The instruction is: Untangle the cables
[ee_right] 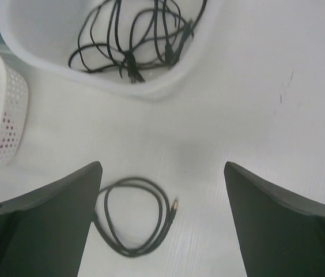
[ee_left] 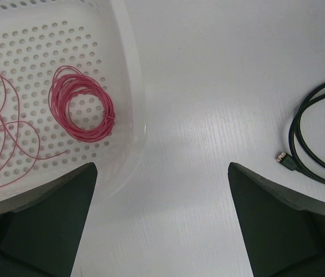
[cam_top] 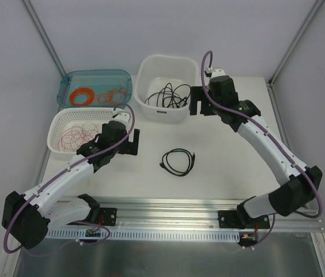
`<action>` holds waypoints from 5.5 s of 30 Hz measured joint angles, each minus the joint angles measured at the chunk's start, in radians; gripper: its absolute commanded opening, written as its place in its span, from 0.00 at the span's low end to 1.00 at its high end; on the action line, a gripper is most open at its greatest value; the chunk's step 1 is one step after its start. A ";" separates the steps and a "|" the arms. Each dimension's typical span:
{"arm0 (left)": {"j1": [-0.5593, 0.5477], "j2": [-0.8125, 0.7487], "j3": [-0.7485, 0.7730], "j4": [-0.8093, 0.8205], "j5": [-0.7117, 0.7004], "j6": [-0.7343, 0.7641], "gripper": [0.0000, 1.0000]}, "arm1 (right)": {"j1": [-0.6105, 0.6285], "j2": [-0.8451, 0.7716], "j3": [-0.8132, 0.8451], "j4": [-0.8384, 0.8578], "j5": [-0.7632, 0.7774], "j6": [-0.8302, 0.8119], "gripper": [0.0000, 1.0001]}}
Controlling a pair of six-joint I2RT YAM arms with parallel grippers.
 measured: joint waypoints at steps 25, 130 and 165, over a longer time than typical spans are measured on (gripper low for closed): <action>-0.008 0.024 0.002 0.004 0.025 0.014 0.99 | 0.238 0.056 -0.562 -0.019 0.086 0.469 0.70; -0.008 -0.647 0.055 -0.223 -0.154 -0.059 0.99 | -0.290 -1.142 -0.311 -0.316 0.314 -0.142 0.97; -0.008 -1.028 0.251 -0.704 -0.246 -0.128 0.99 | -0.290 -1.468 -0.458 -0.437 0.214 -0.152 0.97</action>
